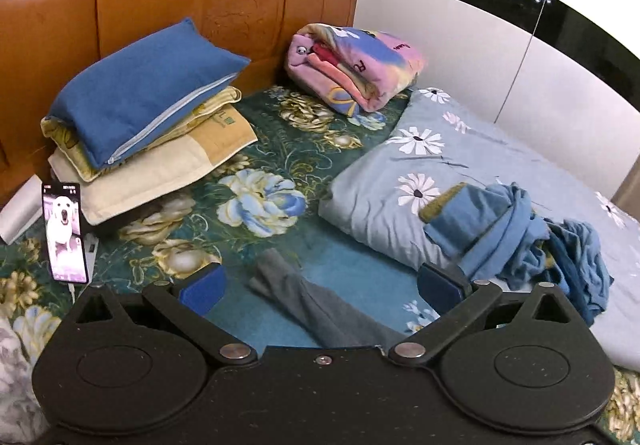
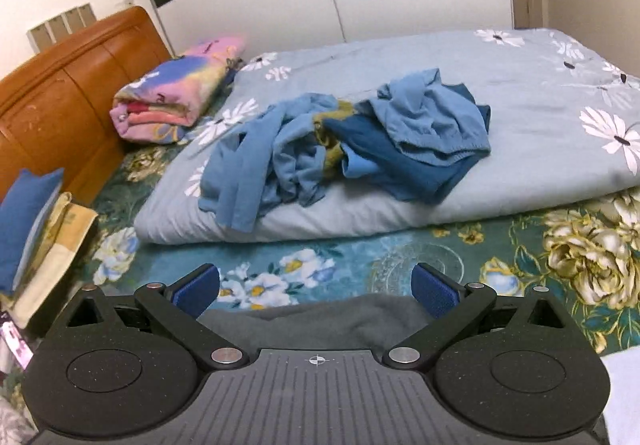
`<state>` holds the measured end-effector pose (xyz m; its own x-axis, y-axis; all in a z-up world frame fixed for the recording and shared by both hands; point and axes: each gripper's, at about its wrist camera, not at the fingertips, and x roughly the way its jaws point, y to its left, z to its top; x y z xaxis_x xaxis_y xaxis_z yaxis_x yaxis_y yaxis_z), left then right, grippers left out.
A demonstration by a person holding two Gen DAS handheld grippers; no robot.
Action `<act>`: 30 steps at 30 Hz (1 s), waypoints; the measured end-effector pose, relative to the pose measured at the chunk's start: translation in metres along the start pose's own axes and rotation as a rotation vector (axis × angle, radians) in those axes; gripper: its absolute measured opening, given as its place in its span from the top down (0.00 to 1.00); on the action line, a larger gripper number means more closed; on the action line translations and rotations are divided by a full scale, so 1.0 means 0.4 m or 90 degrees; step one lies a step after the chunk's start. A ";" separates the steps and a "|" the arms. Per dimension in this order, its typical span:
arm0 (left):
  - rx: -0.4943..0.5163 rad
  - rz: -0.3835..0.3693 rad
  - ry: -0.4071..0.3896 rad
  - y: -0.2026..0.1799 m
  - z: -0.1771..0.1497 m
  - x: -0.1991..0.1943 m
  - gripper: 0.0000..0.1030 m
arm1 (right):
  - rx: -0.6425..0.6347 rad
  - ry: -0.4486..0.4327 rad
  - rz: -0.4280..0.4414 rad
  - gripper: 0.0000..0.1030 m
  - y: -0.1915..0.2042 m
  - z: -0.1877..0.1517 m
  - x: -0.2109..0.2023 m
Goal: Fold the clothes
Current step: 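Open both grippers and lift them away from the grey garment, then grasp the ribbed leg cuff of the grey sweatpants with the left gripper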
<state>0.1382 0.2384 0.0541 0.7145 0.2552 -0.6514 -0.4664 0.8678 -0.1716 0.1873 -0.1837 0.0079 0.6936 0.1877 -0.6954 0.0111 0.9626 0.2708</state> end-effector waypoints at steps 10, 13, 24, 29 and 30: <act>0.048 0.026 0.101 0.080 0.007 0.205 0.06 | 0.055 0.040 -0.091 0.00 0.093 -0.062 0.010; 0.009 0.017 0.152 0.128 0.010 0.322 0.13 | 0.071 0.053 -0.148 0.00 0.140 -0.083 0.004; -0.077 0.006 0.292 0.223 0.011 0.694 0.33 | 0.106 0.108 -0.333 0.00 0.292 -0.137 -0.006; -0.122 0.009 0.335 0.227 -0.003 0.802 0.39 | 0.075 0.140 -0.359 0.00 0.318 -0.113 0.013; -0.150 0.004 0.345 0.233 -0.004 0.822 0.45 | 0.069 0.145 -0.360 0.00 0.322 -0.103 0.018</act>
